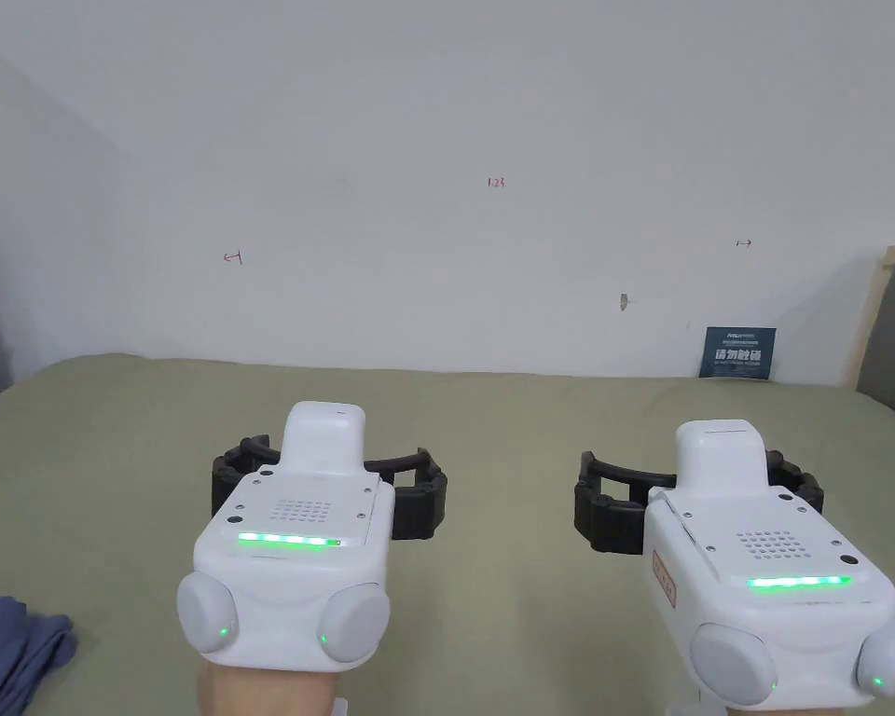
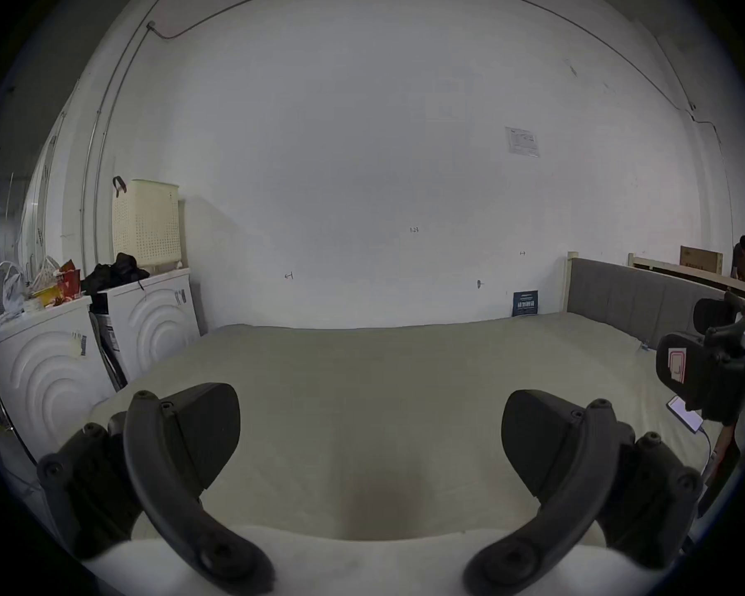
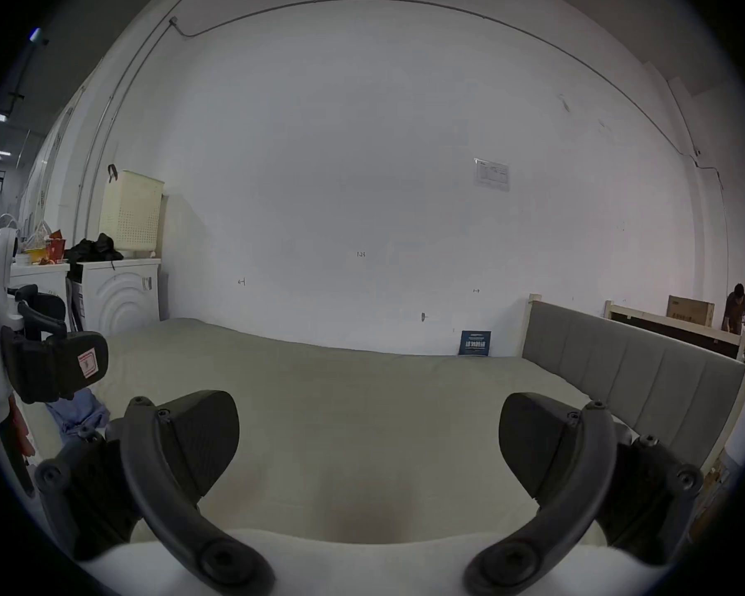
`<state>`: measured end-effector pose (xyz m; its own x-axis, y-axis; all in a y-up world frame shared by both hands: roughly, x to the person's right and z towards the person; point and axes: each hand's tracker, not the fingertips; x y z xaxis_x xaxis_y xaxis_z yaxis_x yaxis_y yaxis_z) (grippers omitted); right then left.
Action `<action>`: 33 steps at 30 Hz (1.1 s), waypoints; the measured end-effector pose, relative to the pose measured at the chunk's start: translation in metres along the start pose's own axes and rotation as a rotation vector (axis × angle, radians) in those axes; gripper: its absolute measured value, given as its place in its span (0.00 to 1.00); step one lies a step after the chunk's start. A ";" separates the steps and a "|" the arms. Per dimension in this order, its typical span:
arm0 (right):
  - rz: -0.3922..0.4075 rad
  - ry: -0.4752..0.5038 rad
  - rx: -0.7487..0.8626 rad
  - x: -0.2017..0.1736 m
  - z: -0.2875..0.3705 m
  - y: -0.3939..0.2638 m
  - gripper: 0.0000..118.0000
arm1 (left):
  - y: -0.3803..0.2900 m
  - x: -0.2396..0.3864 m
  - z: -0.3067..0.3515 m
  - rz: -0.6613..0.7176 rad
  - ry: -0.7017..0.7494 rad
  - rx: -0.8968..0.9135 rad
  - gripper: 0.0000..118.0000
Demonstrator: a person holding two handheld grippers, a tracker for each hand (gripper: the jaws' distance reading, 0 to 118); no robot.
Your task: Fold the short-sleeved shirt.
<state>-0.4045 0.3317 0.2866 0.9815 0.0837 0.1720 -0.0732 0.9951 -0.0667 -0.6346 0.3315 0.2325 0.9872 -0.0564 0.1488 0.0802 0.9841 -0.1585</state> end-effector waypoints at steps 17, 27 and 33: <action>-0.034 0.004 -0.022 0.009 -0.006 -0.001 1.00 | 0.001 0.000 -0.001 0.002 -0.007 -0.022 1.00; -0.029 0.001 -0.026 0.008 -0.006 -0.001 1.00 | -0.001 0.002 0.000 0.011 -0.016 -0.030 1.00; -0.022 0.005 -0.027 0.007 -0.006 -0.001 1.00 | 0.003 0.000 0.001 0.024 -0.021 -0.031 1.00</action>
<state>-0.3968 0.3305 0.2822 0.9837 0.0615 0.1689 -0.0468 0.9949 -0.0897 -0.6347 0.3351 0.2333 0.9859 -0.0287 0.1649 0.0607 0.9794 -0.1926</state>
